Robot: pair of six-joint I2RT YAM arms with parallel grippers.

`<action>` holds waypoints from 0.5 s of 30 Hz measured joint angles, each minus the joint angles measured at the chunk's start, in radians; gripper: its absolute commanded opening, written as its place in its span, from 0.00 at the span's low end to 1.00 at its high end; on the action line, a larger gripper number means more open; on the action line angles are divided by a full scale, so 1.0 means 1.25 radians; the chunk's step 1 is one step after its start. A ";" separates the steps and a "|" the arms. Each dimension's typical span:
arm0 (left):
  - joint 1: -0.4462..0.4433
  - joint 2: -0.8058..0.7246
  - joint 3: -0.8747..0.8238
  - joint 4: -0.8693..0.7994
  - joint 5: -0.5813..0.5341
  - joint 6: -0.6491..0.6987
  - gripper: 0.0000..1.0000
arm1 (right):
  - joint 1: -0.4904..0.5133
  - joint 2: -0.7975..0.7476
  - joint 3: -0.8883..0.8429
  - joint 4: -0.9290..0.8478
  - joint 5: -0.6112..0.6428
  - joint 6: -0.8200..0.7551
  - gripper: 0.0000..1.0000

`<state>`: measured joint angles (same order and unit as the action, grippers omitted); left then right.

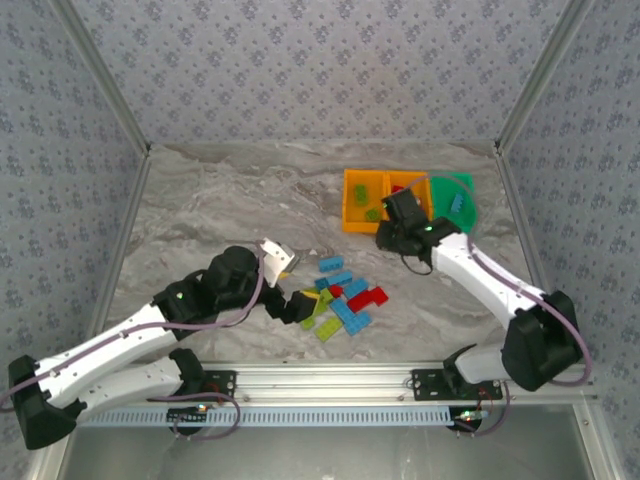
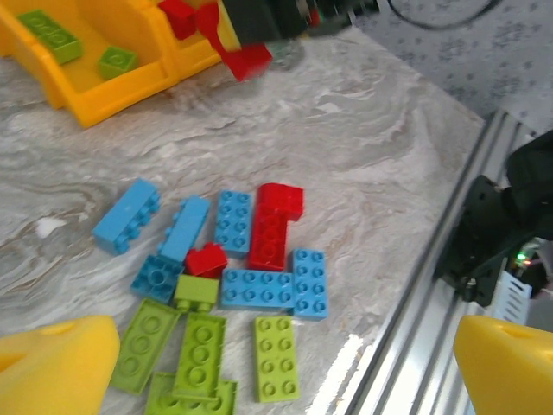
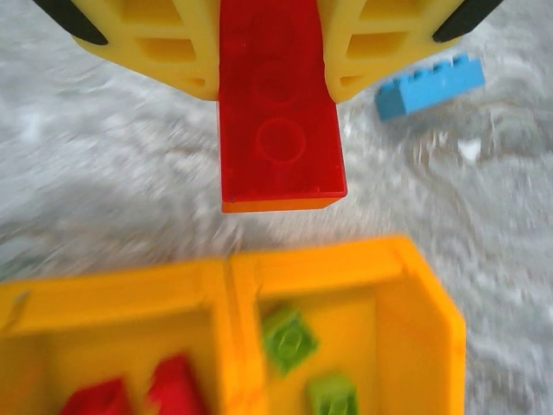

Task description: Sort the legos into containers by color

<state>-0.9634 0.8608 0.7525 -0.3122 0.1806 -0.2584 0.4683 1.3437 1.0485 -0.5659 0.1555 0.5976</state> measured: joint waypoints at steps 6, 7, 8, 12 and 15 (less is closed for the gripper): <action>-0.022 0.027 0.000 0.038 0.048 0.003 0.99 | -0.149 0.097 0.157 -0.017 0.005 -0.108 0.26; -0.026 0.033 0.000 0.039 0.047 0.003 0.99 | -0.165 0.134 0.190 -0.018 0.005 -0.123 0.26; -0.028 0.038 0.000 0.040 0.047 0.003 0.99 | -0.179 0.169 0.220 -0.018 0.004 -0.136 0.26; -0.034 0.055 0.000 0.037 0.040 -0.007 0.99 | -0.219 0.319 0.318 -0.013 -0.005 -0.180 0.30; -0.036 0.061 0.000 0.035 0.023 -0.022 0.99 | -0.235 0.402 0.367 -0.024 -0.016 -0.199 0.41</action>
<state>-1.0084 0.9371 0.7528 -0.2684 0.2096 -0.2863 0.1745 1.8462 1.5070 -0.5957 0.1356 0.3492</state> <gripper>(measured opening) 0.992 0.358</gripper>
